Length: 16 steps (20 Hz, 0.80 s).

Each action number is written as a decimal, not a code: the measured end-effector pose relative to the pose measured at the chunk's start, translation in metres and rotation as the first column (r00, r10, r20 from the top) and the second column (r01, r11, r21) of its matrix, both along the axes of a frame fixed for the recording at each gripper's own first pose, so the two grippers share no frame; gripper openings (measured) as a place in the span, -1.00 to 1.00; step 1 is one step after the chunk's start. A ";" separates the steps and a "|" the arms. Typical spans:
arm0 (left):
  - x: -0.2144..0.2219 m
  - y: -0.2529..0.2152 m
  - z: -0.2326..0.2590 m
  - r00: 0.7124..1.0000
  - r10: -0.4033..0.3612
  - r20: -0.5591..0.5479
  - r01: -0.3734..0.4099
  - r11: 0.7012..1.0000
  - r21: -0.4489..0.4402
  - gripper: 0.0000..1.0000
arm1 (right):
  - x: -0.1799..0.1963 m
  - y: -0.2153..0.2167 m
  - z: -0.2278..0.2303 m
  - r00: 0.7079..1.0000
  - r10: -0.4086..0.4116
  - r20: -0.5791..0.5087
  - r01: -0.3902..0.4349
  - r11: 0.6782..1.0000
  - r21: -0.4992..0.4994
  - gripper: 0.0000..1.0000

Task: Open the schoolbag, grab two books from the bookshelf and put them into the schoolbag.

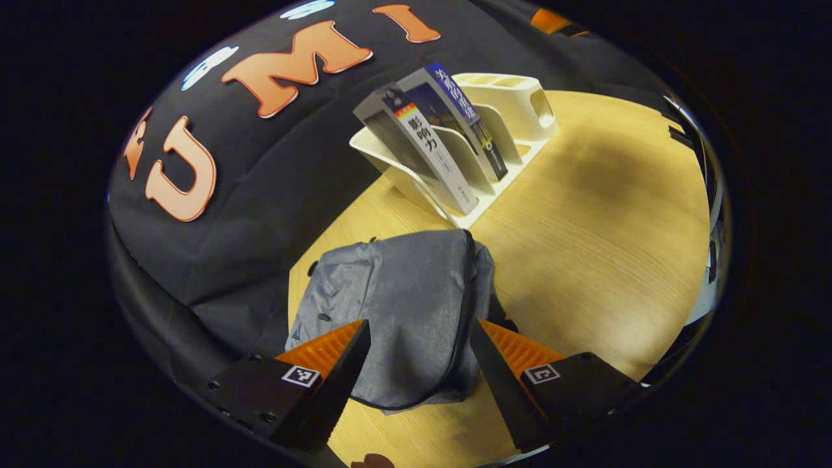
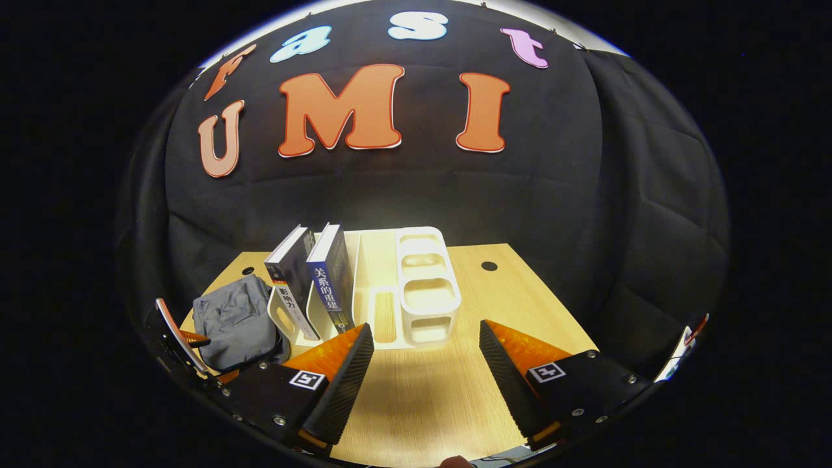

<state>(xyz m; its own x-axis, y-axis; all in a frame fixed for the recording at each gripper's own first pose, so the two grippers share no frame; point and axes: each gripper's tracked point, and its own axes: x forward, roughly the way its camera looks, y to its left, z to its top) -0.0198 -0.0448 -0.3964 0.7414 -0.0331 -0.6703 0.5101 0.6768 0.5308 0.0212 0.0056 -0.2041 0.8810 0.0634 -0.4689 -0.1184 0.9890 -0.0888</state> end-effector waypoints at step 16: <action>0.019 0.014 -0.006 0.980 0.070 -0.184 -0.076 0.997 -0.026 -0.89 | 0.022 -0.004 -0.007 0.999 -0.005 -0.037 0.007 0.999 0.050 0.95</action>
<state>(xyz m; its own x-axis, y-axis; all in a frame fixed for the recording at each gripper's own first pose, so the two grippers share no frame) -0.0004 -0.0310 -0.4019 0.6075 -0.0080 -0.7943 0.5452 0.7314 0.4096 0.0433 0.0016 -0.2115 0.8638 0.0825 -0.4970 -0.1149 0.9928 -0.0348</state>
